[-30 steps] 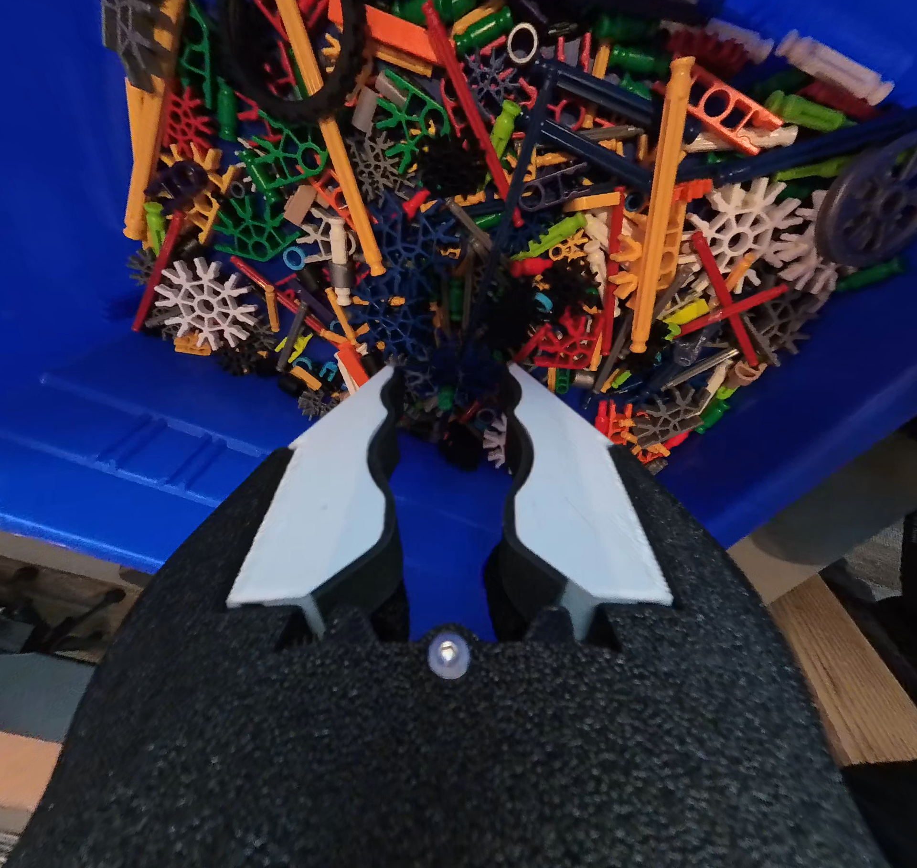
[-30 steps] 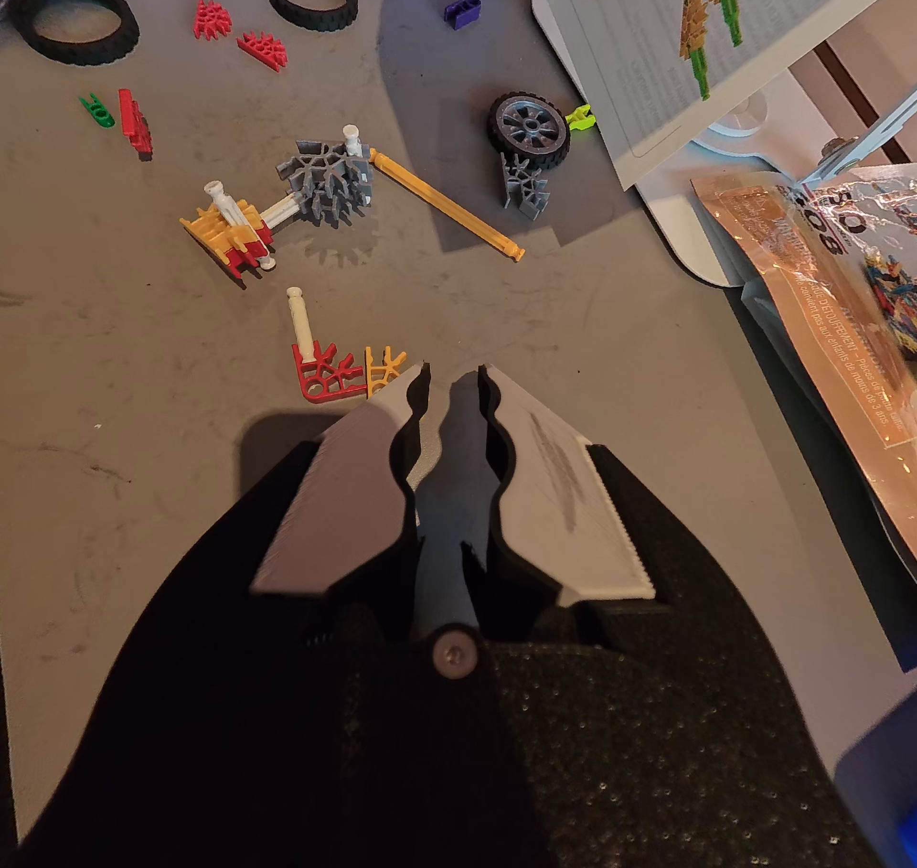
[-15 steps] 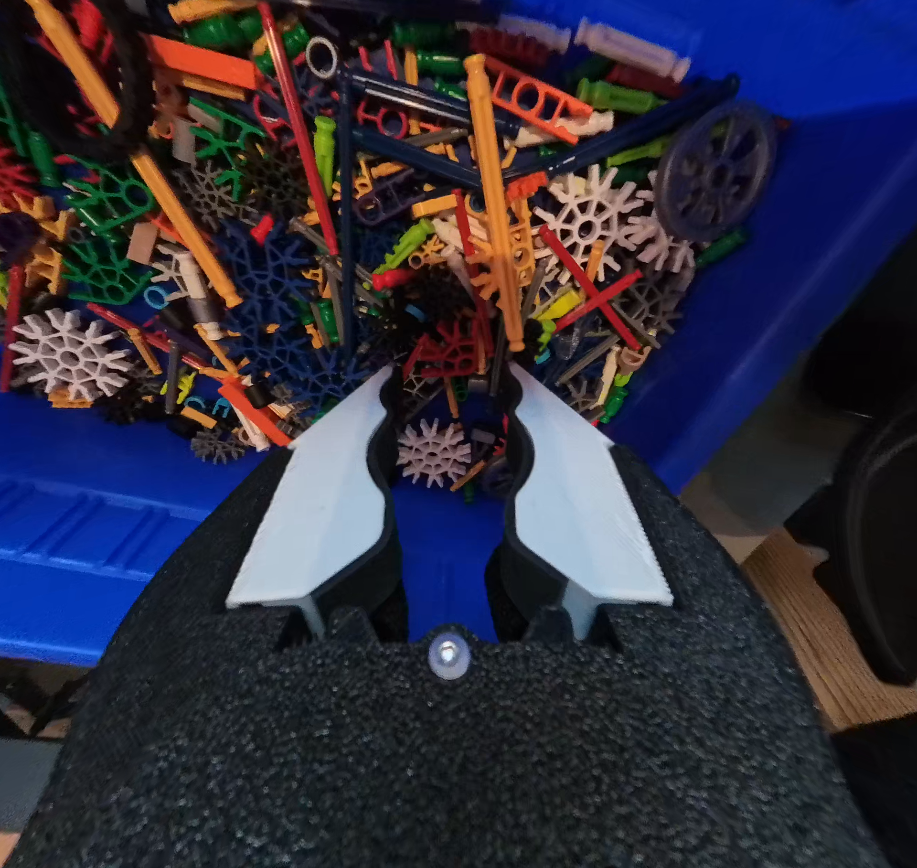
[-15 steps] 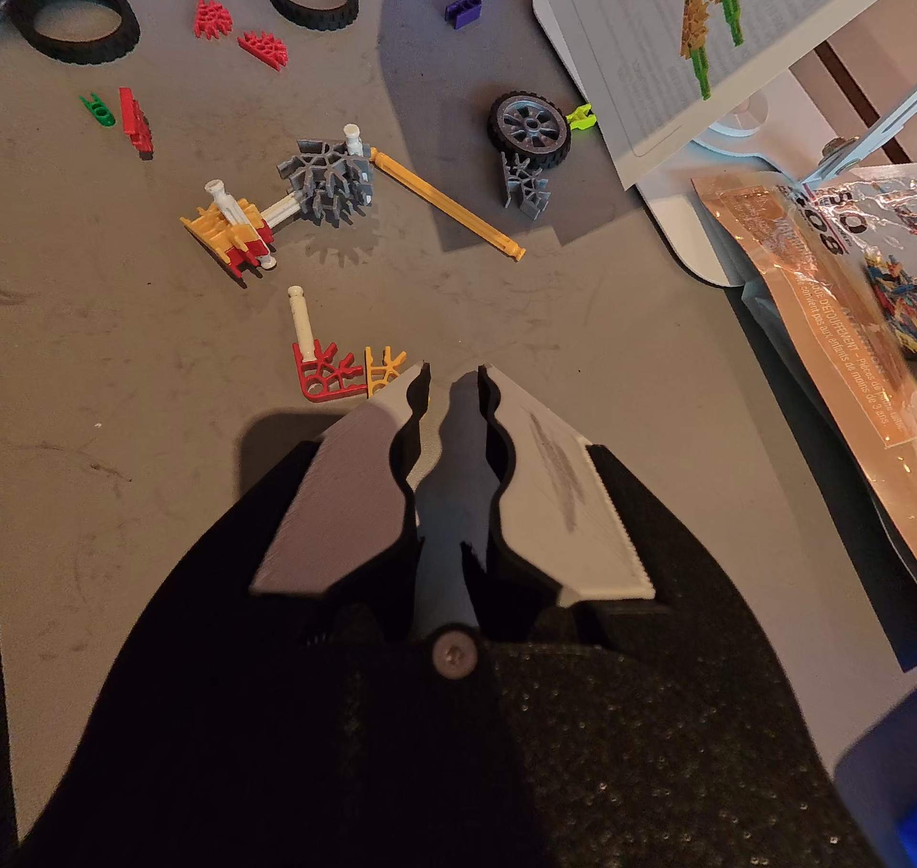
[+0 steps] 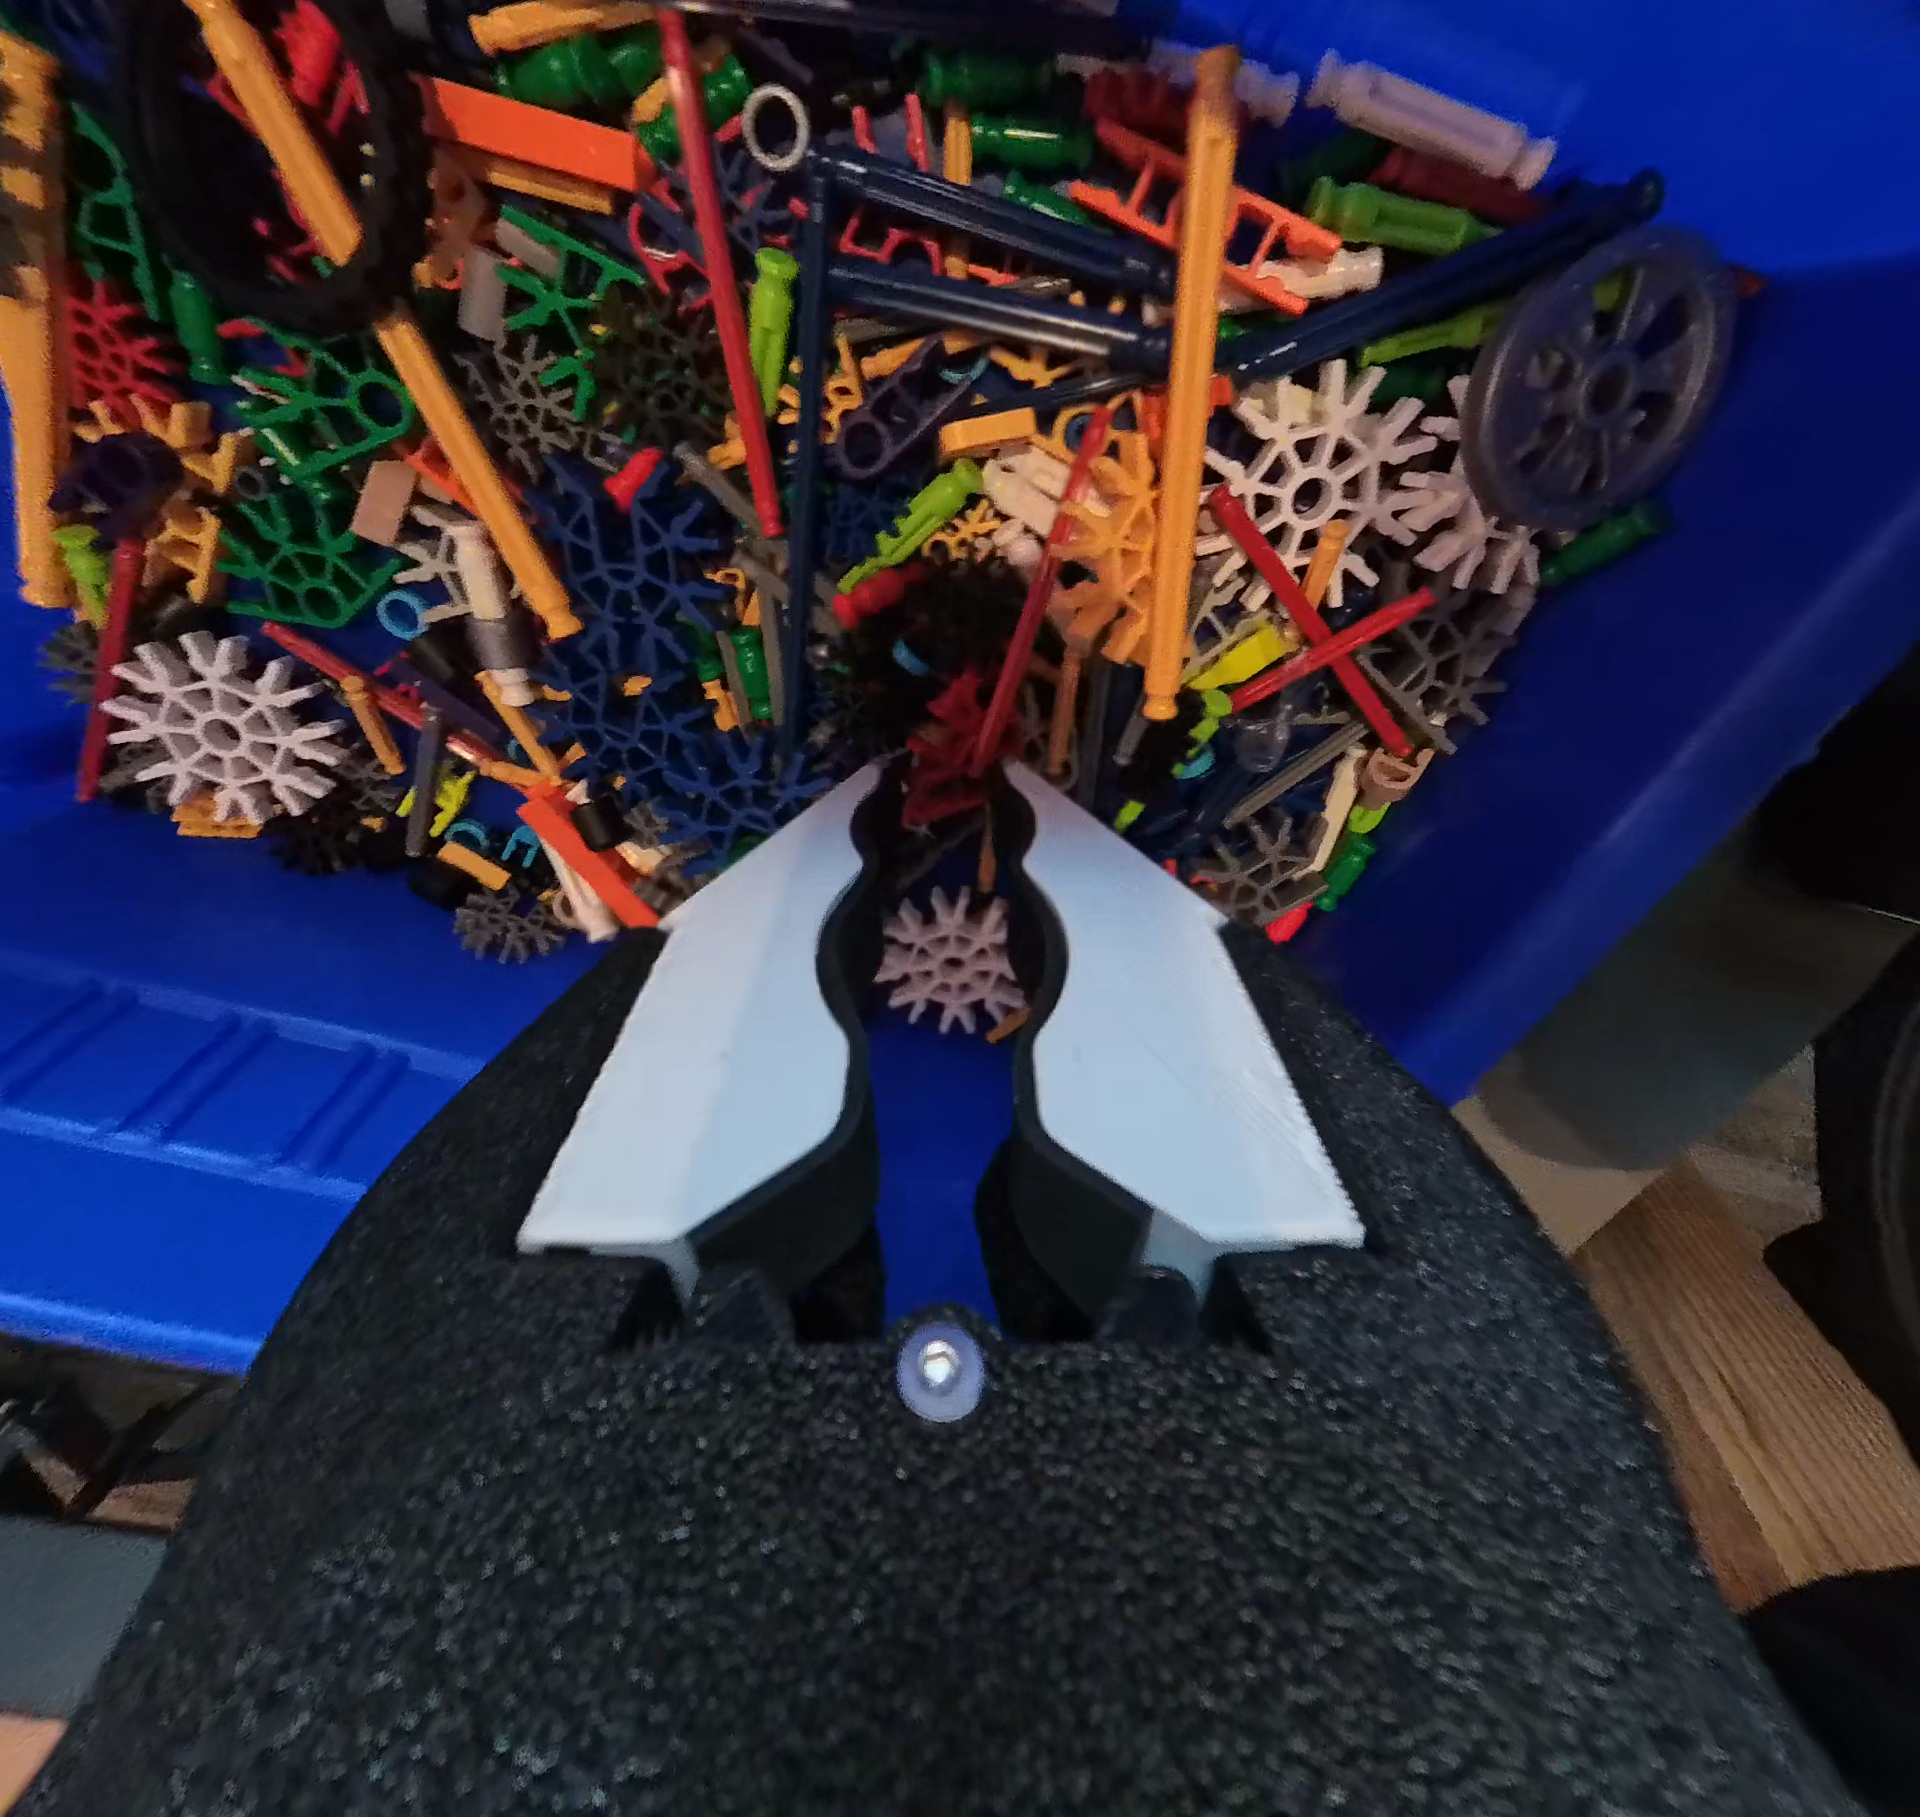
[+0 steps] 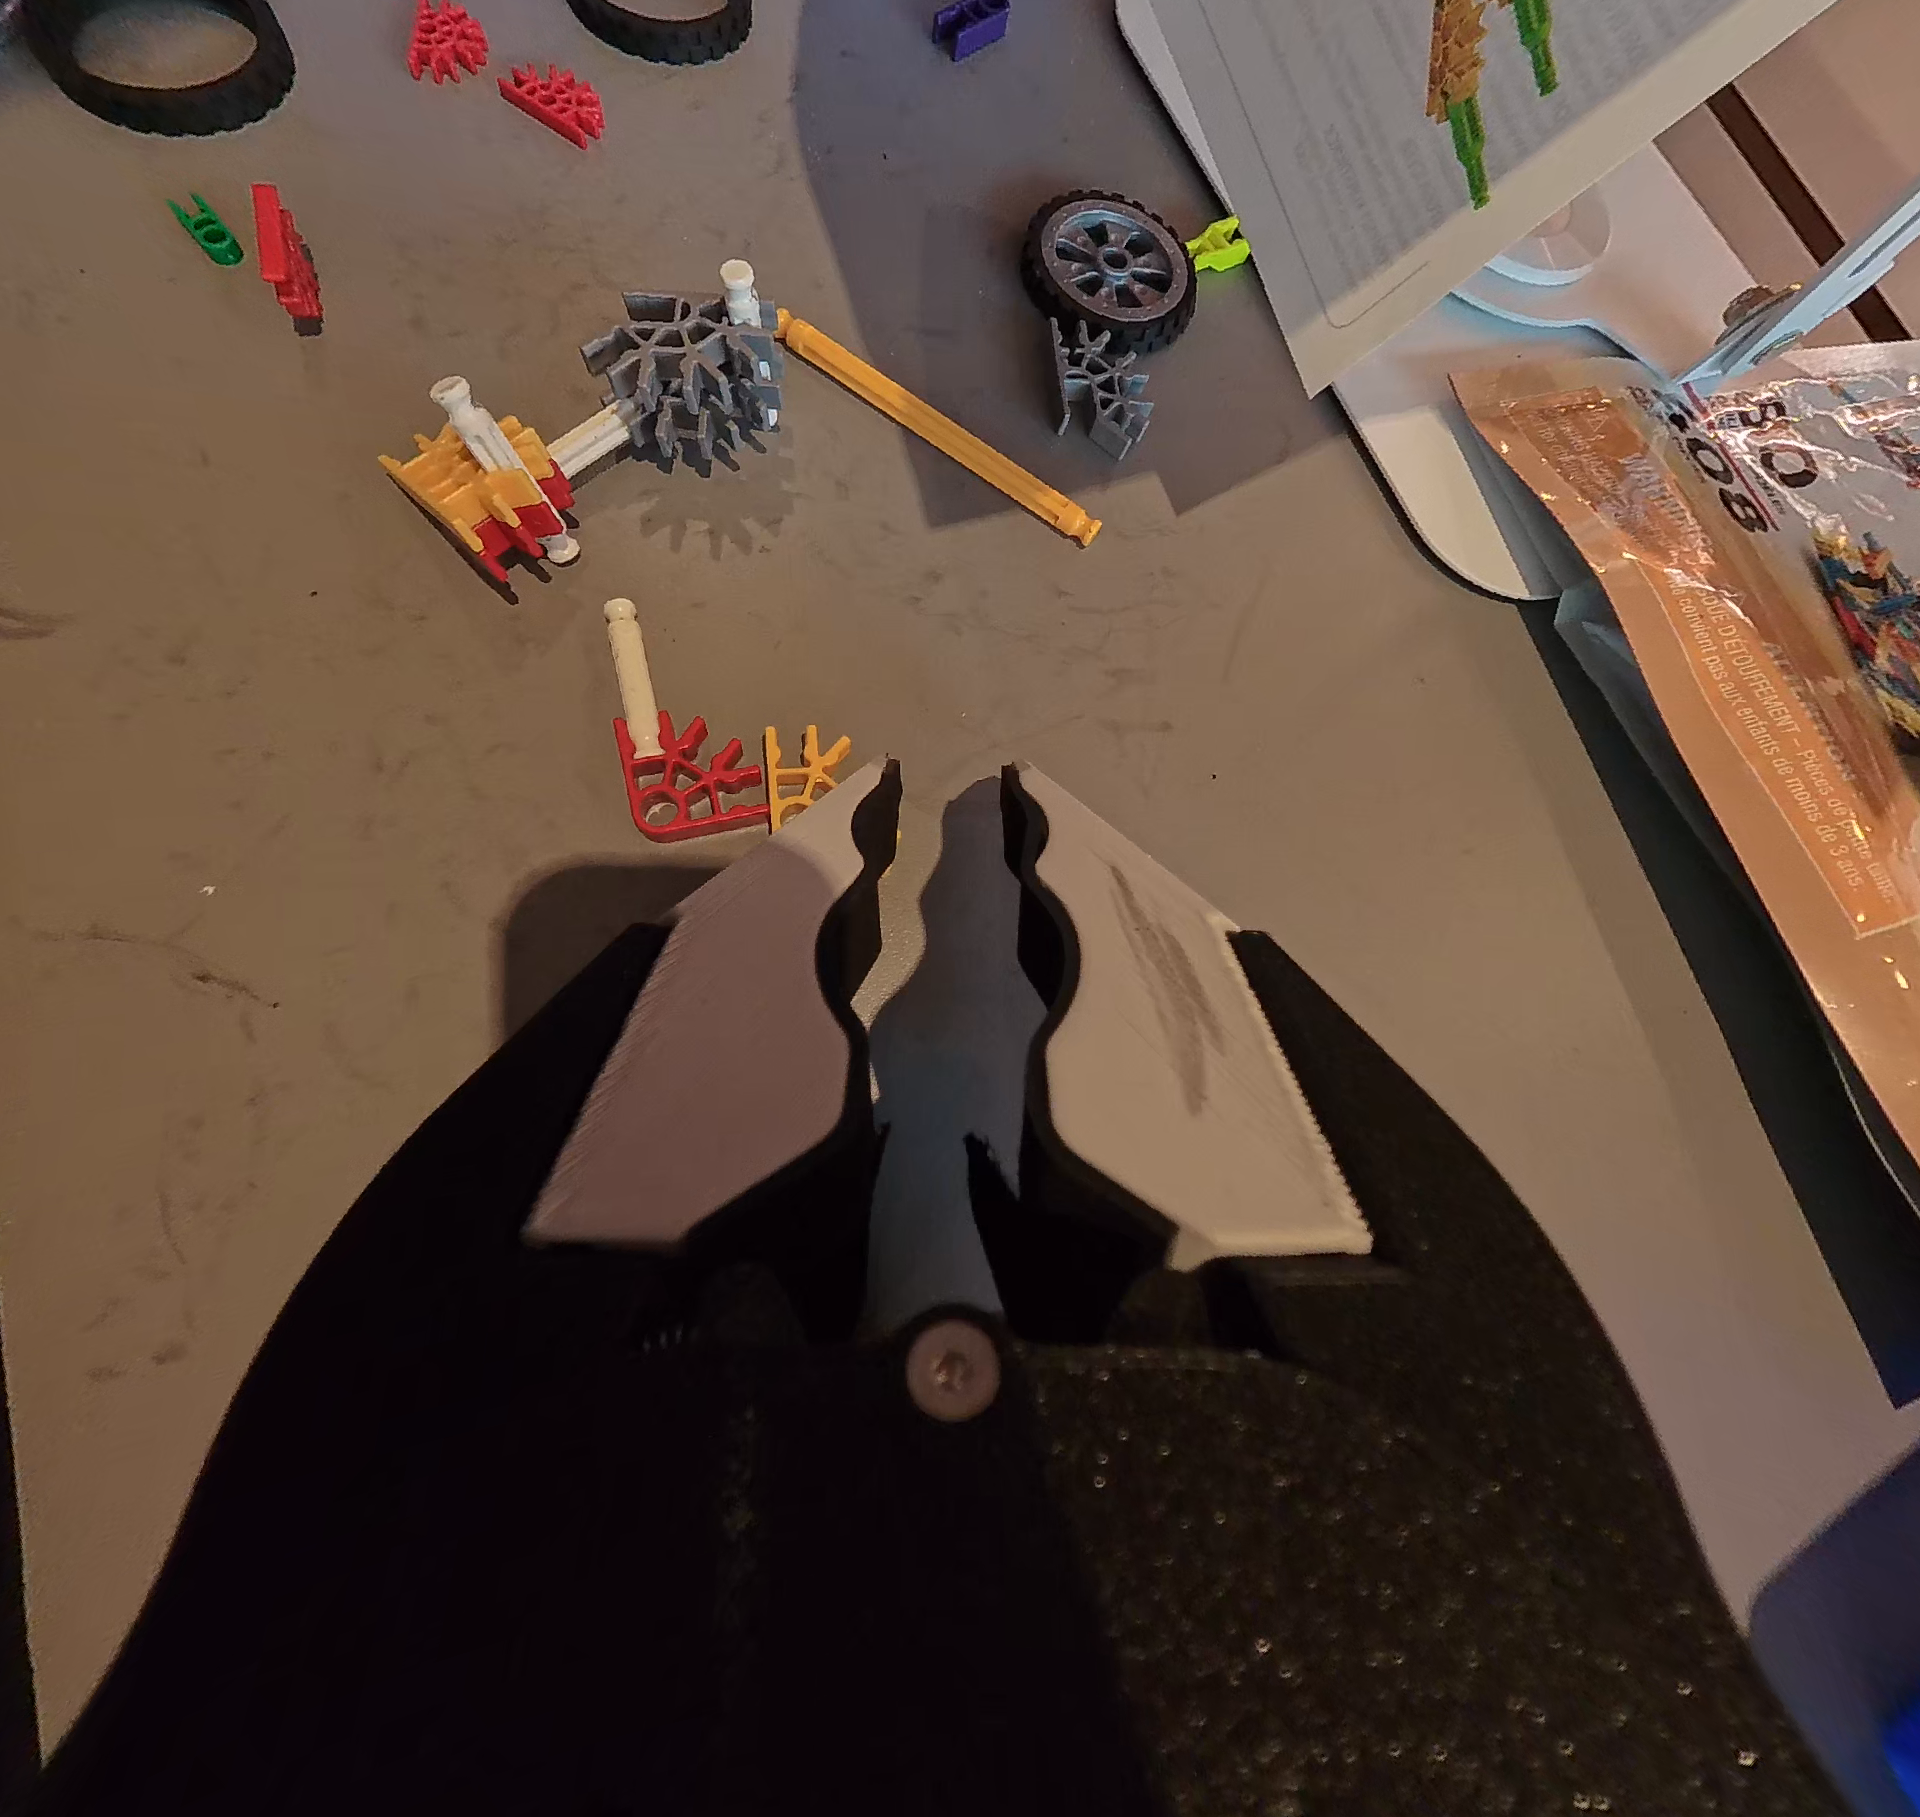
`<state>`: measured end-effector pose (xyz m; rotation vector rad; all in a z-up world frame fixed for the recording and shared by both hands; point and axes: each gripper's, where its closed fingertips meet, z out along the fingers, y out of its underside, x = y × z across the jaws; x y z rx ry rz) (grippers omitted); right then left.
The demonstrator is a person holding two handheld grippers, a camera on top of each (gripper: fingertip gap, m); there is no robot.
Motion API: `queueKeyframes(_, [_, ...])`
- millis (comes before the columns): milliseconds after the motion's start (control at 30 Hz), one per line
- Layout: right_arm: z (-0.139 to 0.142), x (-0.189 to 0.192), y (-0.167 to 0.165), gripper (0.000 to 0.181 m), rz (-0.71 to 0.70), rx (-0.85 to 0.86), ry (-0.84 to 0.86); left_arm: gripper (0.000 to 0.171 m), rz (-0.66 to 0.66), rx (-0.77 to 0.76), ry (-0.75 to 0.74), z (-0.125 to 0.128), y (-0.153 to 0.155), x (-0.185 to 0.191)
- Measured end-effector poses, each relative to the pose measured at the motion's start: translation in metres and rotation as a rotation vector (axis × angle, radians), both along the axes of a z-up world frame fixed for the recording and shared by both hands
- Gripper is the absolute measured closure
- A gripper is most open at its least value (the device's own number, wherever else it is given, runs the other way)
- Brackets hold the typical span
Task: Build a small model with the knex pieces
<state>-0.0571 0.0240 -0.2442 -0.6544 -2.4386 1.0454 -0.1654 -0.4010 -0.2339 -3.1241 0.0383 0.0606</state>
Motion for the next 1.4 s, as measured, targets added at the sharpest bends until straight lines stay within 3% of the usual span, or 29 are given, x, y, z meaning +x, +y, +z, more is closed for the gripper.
queueKeyframes(333, [0.000,0.000,0.000,0.162,0.002,0.001,0.002,0.157,0.006,0.010,0.067,0.015,0.006,-0.031])
queueKeyframes(567, [0.000,0.000,0.000,0.162,0.002,0.001,0.001,0.156,0.024,0.010,0.065,0.011,0.006,-0.038])
queueKeyframes(733, [0.000,0.000,0.000,0.162,0.002,0.000,0.001,0.144,0.038,0.023,0.070,0.012,0.005,-0.038])
queueKeyframes(1033, [0.000,0.000,0.000,0.162,0.002,0.000,0.001,0.146,0.031,0.023,0.053,0.026,-0.002,-0.017])
queueKeyframes(1400, [0.000,0.001,0.000,0.162,0.004,0.002,0.003,0.157,-0.012,-0.106,-0.053,-0.004,-0.017,0.012])
